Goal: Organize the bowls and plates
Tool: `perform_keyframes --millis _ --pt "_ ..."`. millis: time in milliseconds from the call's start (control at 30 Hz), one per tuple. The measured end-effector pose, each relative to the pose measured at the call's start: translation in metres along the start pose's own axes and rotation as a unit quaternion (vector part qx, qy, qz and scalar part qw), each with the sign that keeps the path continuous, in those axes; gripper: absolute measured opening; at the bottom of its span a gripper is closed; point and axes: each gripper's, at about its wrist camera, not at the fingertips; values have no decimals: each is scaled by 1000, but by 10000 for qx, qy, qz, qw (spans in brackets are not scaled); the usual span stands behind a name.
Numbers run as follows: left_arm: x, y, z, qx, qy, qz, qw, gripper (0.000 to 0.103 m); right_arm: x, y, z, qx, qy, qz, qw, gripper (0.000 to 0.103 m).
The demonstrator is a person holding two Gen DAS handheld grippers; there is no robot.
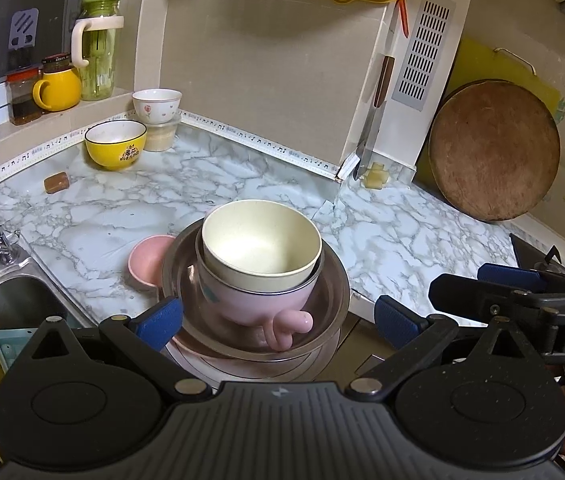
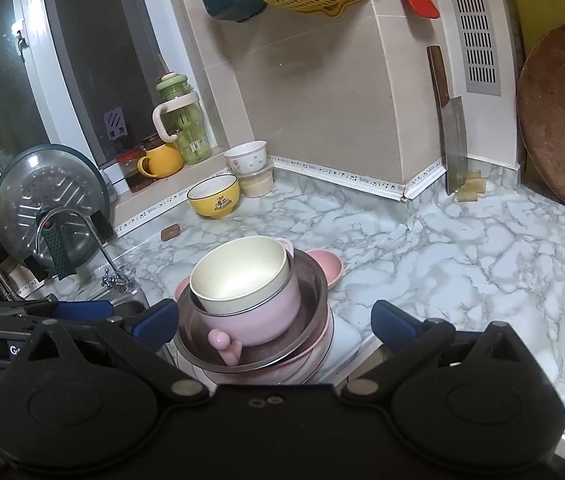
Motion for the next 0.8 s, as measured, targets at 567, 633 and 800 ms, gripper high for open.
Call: perform_keyframes --millis 567,633,800 --pt "-3 5 1 8 -39 -164 9999 103 -5 2 1 89 59 -122 9999 103" --pt "-4 5 1 18 -26 -179 9998 103 -6 3 3 118 115 -149 9998 103" --pt "-6 4 5 38 48 -178 9998 103 -8 2 5 89 154 -151 9997 103"
Point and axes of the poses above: each gripper's, at about its wrist camera, not at the fingertips, and y roughly the way its jaws point, z to its right, x to its underside, and after that the axes turned 1 degree about x, right-handed
